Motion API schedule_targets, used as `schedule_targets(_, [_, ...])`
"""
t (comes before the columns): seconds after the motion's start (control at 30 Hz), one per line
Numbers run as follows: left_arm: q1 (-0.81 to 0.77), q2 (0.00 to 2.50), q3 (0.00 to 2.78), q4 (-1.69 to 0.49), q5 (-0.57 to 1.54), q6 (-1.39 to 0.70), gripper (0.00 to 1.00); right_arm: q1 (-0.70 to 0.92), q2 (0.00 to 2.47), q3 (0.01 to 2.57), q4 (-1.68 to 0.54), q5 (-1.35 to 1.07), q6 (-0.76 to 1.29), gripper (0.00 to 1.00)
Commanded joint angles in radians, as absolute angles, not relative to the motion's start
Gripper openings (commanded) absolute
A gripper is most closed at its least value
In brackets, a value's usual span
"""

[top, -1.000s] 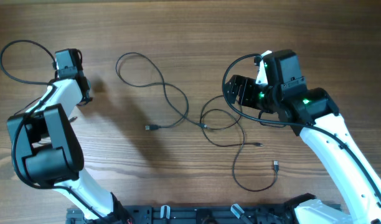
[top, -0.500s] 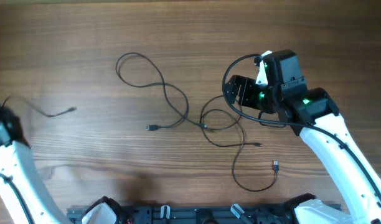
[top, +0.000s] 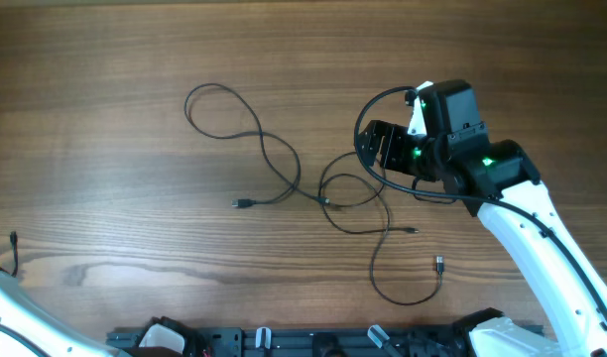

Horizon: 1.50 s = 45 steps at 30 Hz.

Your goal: Untangle cables

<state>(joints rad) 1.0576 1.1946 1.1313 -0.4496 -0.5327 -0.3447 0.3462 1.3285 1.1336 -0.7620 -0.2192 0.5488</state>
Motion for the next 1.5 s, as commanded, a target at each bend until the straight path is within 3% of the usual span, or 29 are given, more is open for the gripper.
schedule_targets(0.0, [1.063,1.279,1.134,-0.446,-0.330,-0.376,0.04,0.343,1.319,1.137,-0.761,-0.207,0.542,1.00])
schedule_targets(0.03, [1.063,1.323,1.134,-0.446,-0.300,-0.377,0.04,0.343,1.319,1.137,-0.762,-0.207,0.542,0.99])
schedule_targets(0.07, [1.063,1.376,1.134,-0.447,-0.299,-0.379,0.14,0.343,1.319,1.137,-0.764,-0.207,0.541,0.99])
schedule_targets(0.1, [1.063,1.427,1.134,-0.447,-0.299,-0.380,0.57,0.343,1.319,1.137,-0.765,-0.207,0.541,1.00])
schedule_targets(0.13, [1.063,1.456,1.134,-0.452,-0.299,-0.404,0.92,0.343,1.319,1.137,-0.765,-0.207,0.541,0.99])
schedule_targets(0.17, [1.063,1.482,1.134,-0.461,-0.289,-0.433,1.00,0.343,1.319,1.137,-0.765,-0.207,0.541,0.99])
schedule_targets(0.33, [1.061,1.527,1.134,-0.461,-0.109,-0.435,1.00,0.343,1.319,1.137,-0.765,-0.207,0.542,0.99])
schedule_targets(0.43, [1.032,1.527,1.134,-0.449,0.134,-0.409,1.00,0.343,1.319,1.137,-0.764,-0.207,0.542,1.00])
schedule_targets(0.57, [0.876,1.527,1.134,-0.436,0.323,-0.318,1.00,0.343,1.319,1.137,-0.764,-0.207,0.543,0.99])
schedule_targets(0.73, [0.485,1.543,1.133,-0.449,0.325,-0.289,1.00,0.343,1.319,1.137,-0.765,-0.207,0.543,0.99])
schedule_targets(0.8, [0.259,1.624,1.133,-0.363,0.319,-0.299,1.00,0.343,1.319,1.137,-0.765,-0.207,0.543,1.00])
schedule_targets(0.9, [0.120,1.716,1.133,-0.218,0.276,-0.274,1.00,0.343,1.319,1.137,-0.776,-0.207,0.543,1.00])
schedule_targets(1.0, [0.014,1.770,1.133,-0.082,0.270,-0.097,1.00,0.343,1.319,1.137,-0.785,-0.206,0.542,1.00])
schedule_targets(1.47, [-0.002,1.942,1.132,-0.067,0.050,0.075,1.00,0.343,1.319,1.137,-0.821,-0.207,0.543,1.00])
